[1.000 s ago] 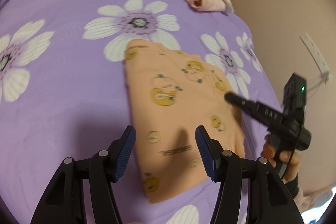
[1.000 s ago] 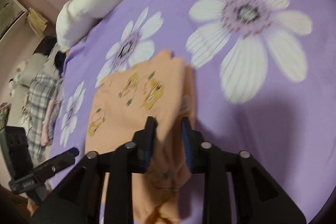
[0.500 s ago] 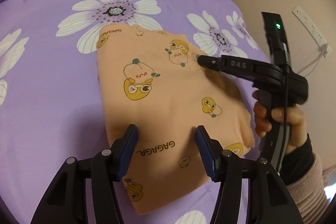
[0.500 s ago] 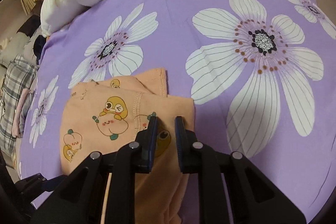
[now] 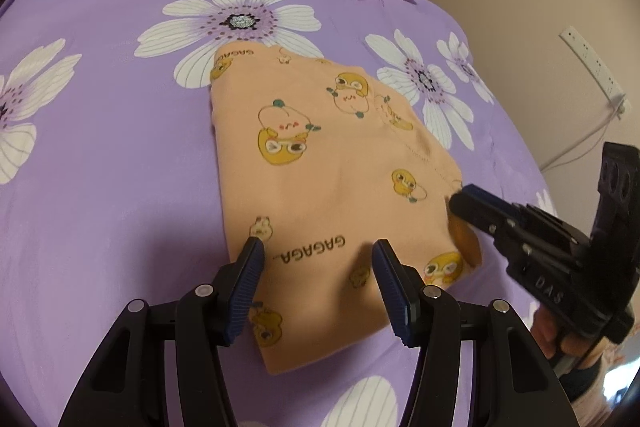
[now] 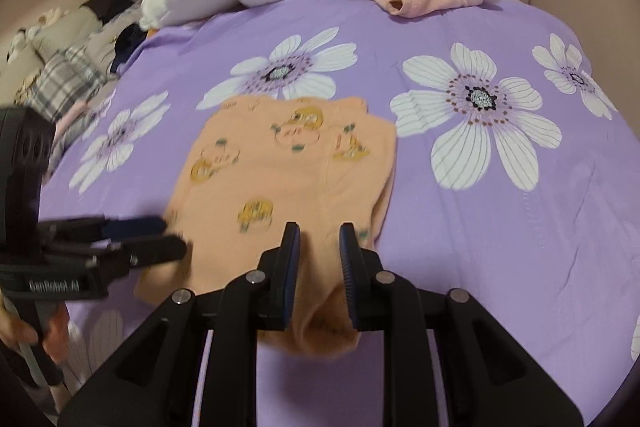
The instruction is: Fold small clothes
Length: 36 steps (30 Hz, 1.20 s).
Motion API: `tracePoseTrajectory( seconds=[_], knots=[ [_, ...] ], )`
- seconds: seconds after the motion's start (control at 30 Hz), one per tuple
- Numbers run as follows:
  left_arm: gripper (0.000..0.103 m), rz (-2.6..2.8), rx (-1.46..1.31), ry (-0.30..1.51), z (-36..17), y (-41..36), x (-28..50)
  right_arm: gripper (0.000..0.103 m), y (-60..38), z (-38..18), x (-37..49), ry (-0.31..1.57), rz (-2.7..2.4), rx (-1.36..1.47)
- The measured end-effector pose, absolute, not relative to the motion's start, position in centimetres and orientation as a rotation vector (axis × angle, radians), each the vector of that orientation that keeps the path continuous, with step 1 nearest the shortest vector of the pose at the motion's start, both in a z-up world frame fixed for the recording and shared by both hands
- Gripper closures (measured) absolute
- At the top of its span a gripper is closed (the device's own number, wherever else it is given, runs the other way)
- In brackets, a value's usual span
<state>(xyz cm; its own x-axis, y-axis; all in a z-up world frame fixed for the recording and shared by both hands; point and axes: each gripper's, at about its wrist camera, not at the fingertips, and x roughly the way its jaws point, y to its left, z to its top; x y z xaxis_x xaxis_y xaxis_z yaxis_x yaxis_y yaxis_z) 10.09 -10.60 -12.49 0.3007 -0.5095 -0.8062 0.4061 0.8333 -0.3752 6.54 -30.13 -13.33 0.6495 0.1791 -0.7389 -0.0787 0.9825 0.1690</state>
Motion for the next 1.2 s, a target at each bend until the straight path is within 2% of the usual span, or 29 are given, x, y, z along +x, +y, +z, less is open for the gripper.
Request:
tracePoseTrajectory(
  seconds=[0.23,0.43,0.5,0.53,0.57,0.6,1.2],
  knots=[
    [0.046,-0.603,-0.080,1.119,-13.4,-10.4,8.8,0.081,-30.0,-15.5,5.6,0.922,0.134,0.089],
    [0.046,-0.602,-0.115,1.139,-12.9,-8.7,8.2,0.080,-30.3,-14.9,4.1,0.934,0.128,0.110],
    [0.046,-0.598,-0.142,1.139,-12.6,-7.8,8.4,0.069,-30.8,-14.2,3.7,0.917,0.128,0.128],
    [0.044,-0.590,-0.154,1.139,-12.6,-7.5,8.6,0.057,-31.0,-14.0,3.6,0.909,0.125,0.138],
    [0.037,-0.576,-0.171,1.141,-12.6,-7.0,8.9,0.047,-31.4,-13.7,3.6,0.900,0.124,0.155],
    [0.032,-0.568,-0.198,1.143,-12.6,-6.6,9.3,0.046,-31.9,-13.5,3.6,0.885,0.128,0.181],
    [0.031,-0.628,-0.468,1.218,-14.4,-7.0,14.7,0.034,-35.3,-15.6,8.8,0.921,0.199,0.535]
  ],
)
